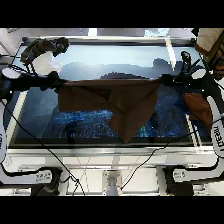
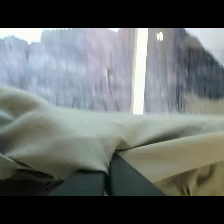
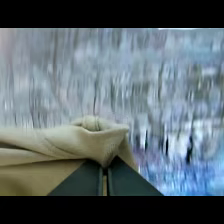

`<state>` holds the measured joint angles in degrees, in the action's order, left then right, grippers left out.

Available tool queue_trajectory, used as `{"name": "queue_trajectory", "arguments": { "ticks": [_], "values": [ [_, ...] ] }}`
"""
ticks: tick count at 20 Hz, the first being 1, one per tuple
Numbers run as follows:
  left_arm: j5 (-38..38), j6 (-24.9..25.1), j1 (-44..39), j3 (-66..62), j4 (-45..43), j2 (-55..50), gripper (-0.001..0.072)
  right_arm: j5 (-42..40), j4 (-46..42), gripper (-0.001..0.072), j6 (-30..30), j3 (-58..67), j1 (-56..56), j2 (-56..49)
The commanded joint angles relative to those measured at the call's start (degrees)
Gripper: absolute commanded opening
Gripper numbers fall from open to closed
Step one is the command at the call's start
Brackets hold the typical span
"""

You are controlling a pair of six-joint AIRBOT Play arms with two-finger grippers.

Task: Fold the shirts.

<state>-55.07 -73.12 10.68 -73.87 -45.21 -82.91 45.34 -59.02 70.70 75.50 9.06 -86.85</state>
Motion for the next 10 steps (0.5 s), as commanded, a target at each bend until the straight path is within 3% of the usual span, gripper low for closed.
{"name": "queue_trajectory", "arguments": {
  "ticks": [1, 2, 3, 7, 10],
  "values": [
    [8.09, 1.42, -0.37, 0.0, 0.39, -1.66, 0.0205, -8.59, 1.66, 0.012, 0.02, 0.02, 0.02, -1.4],
    [9.29, 1.38, -0.37, 0.0, 0.48, -1.66, 0.0384, -9.84, 1.99, 0.0309, 0.02, 0.02, 0.02, -1.4],
    [9.94, 1.38, -0.37, 0.0, 0.72, -1.66, 0.0495, -10.6, 2.45, 0.0437, 0.02, 0.02, 0.02, -1.4],
    [9.42, 1.4, -0.37, 0.0, 0.68, -1.66, 0.0504, -10.32, 2.45, 0.044, 0.0, 0.04, 0.02, -1.4],
    [4.7, 2.54, 0.0, 0.0, 0.22, -1.66, 0.0504, -8.37, 1.68, 0.0439, -0.02, 0.04, 0.37, -1.33]
  ]
}}
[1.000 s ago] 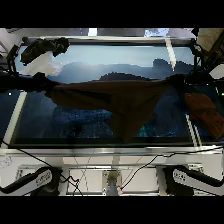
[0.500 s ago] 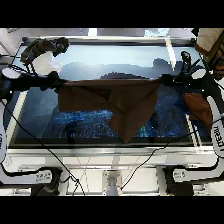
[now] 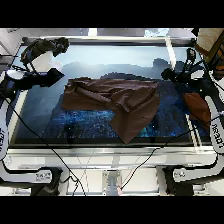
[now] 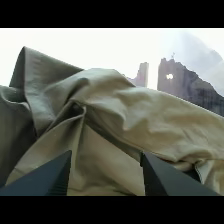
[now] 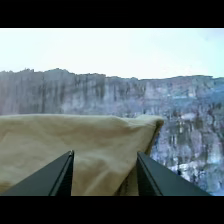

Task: Fold the shirts.

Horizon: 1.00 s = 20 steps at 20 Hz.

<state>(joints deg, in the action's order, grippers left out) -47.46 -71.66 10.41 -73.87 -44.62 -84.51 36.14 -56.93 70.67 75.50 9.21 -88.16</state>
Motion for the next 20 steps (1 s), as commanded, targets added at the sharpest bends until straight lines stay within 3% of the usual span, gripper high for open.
{"name": "queue_trajectory", "arguments": {
  "ticks": [1, 4, 7, 9, 11, 13, 16, 20],
  "values": [
    [-5.16, 1.51, 0.55, 0.0, -0.81, -0.07, 0.0504, 2.29, -1.05, 0.0438, 0.0, 0.04, 0.46, -0.02],
    [-10.82, 1.46, 1.99, 0.0, -3.06, -0.07, 0.0504, 10.64, -6.67, 0.0436, 0.42, 0.09, 1.75, 0.02],
    [-14.1, 1.49, 2.47, 0.0, -3.34, -0.07, 0.0504, 22.77, -13.27, 0.0312, 1.73, -0.02, 4.17, 0.02],
    [-14.36, 1.49, 2.45, 0.0, -2.97, -0.07, 0.0504, 29.73, -16.11, 0.0337, 4.74, -0.02, 5.57, 0.02],
    [-14.4, 1.49, 2.45, 0.0, -2.99, -0.07, 0.0504, 36.13, -19.3, 0.0445, 6.51, -0.04, 6.73, 0.02],
    [-14.4, 1.49, 2.45, 0.0, -2.99, -0.07, 0.0504, 42.25, -20.5, 0.0446, 6.36, -0.33, 7.13, 0.02],
    [-14.43, 1.49, 2.45, 0.0, -2.97, -0.07, 0.0503, 44.7, -16.02, 0.0446, 6.05, -4.35, 6.84, 0.02],
    [-14.64, 1.49, 2.45, 0.0, -2.97, -0.07, 0.0503, 39.19, -4.48, 0.0446, 5.53, -11.58, 6.86, 0.02]
  ]
}}
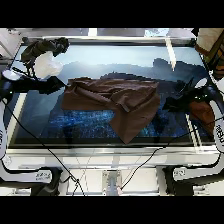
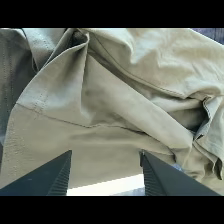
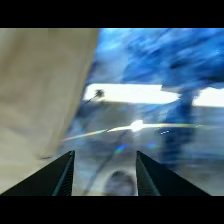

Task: Fold the shirts.

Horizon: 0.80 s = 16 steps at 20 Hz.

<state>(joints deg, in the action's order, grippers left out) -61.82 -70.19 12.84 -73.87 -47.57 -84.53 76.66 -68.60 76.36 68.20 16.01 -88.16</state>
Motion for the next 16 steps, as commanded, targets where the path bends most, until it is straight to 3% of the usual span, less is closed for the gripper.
{"name": "queue_trajectory", "arguments": {
  "ticks": [1, 8, 16],
  "values": [
    [-0.44, 0.04, 0.02, 0.0, -0.04, -0.04, 0.0503, -3.1, 8.72, 0.0446, -0.13, -6.01, 0.07, 0.02],
    [-0.66, 0.17, 0.02, 0.0, -0.02, -0.04, 0.0502, -15.67, 19.04, 0.0446, -0.09, -16.22, 0.07, 0.02],
    [-0.68, 0.15, 0.02, 0.0, -0.02, -0.04, 0.0501, -23.76, 21.31, 0.0438, 0.42, -21.86, -1.18, -0.11]
  ]
}}
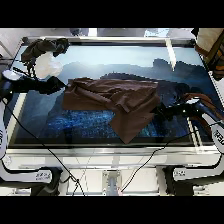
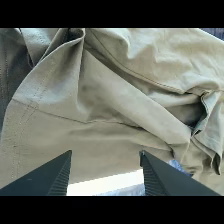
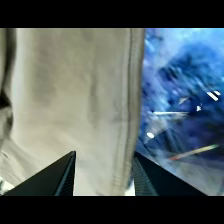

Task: Fold the shirts.

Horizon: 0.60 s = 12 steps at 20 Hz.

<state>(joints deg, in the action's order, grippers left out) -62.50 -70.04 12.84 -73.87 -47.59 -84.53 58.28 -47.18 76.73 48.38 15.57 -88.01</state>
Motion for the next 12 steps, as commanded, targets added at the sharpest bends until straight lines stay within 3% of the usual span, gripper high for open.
{"name": "queue_trajectory", "arguments": {
  "ticks": [1, 2, 3, 5, 7, 10, 12],
  "values": [
    [0.0, -0.02, 0.02, 0.0, 0.0, -0.04, 0.0501, -6.58, 0.13, 0.0437, 0.04, -2.47, -1.22, -0.26],
    [-0.02, -0.02, 0.02, 0.0, 0.0, -0.04, 0.0501, -7.87, 0.17, 0.0435, 0.02, -2.8, -1.86, -0.24],
    [-0.02, -0.02, 0.02, 0.0, 0.02, -0.04, 0.05, -8.68, 0.09, 0.0385, 0.0, -2.89, -2.47, -0.26],
    [-0.13, -0.02, 0.02, 0.0, 0.0, -0.04, 0.05, -9.49, 0.02, 0.0196, -0.04, -2.86, -3.15, -0.24],
    [-0.33, 0.0, 0.02, 0.0, -0.04, -0.04, 0.05, -9.64, -0.17, 0.0072, -0.24, -2.84, -3.1, -0.24],
    [-1.64, -0.02, 0.02, 0.0, -1.18, -0.04, 0.05, -10.1, -2.1, 0.0027, -0.26, -2.84, -3.04, -0.24],
    [-3.34, -1.57, 0.04, 0.0, -7.41, -0.07, 0.0507, -10.16, -3.23, 0.0028, -0.24, -2.84, -3.04, -0.24]
  ]
}}
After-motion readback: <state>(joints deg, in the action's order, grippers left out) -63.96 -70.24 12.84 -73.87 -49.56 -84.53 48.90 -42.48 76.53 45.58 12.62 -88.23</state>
